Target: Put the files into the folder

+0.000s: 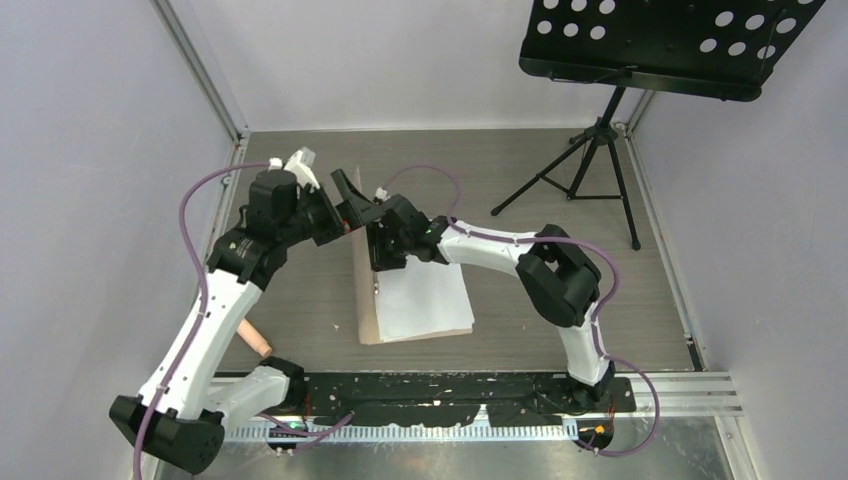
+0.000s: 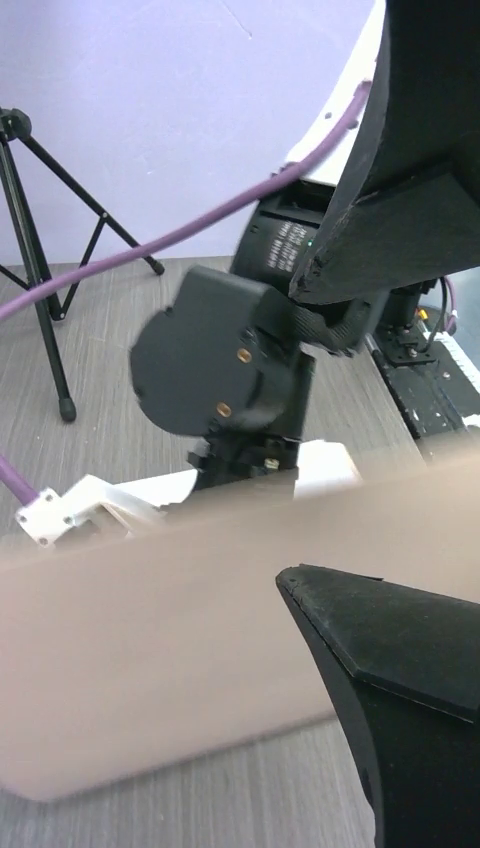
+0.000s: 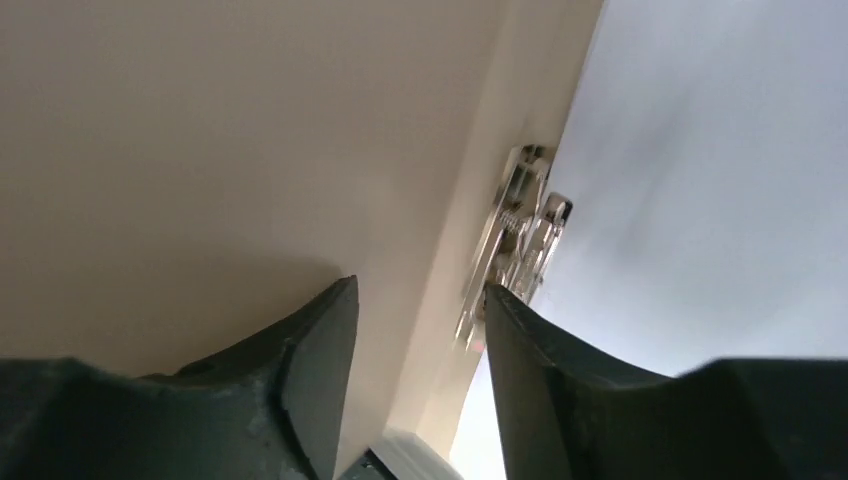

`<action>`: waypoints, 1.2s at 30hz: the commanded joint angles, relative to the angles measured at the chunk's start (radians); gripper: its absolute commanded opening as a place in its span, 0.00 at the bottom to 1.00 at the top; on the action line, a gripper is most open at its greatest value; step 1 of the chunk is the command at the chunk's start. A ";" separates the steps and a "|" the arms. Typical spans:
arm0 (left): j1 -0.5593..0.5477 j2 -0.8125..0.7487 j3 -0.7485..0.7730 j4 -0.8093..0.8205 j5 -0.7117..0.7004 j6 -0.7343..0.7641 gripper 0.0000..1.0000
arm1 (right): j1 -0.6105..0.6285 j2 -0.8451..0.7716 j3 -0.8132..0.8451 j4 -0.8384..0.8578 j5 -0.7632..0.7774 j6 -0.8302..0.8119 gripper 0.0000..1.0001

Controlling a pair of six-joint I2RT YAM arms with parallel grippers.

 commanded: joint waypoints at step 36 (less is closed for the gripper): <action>-0.235 0.630 -0.153 0.524 -0.037 -0.014 1.00 | -0.238 -0.888 -0.610 -0.121 0.415 -0.002 0.85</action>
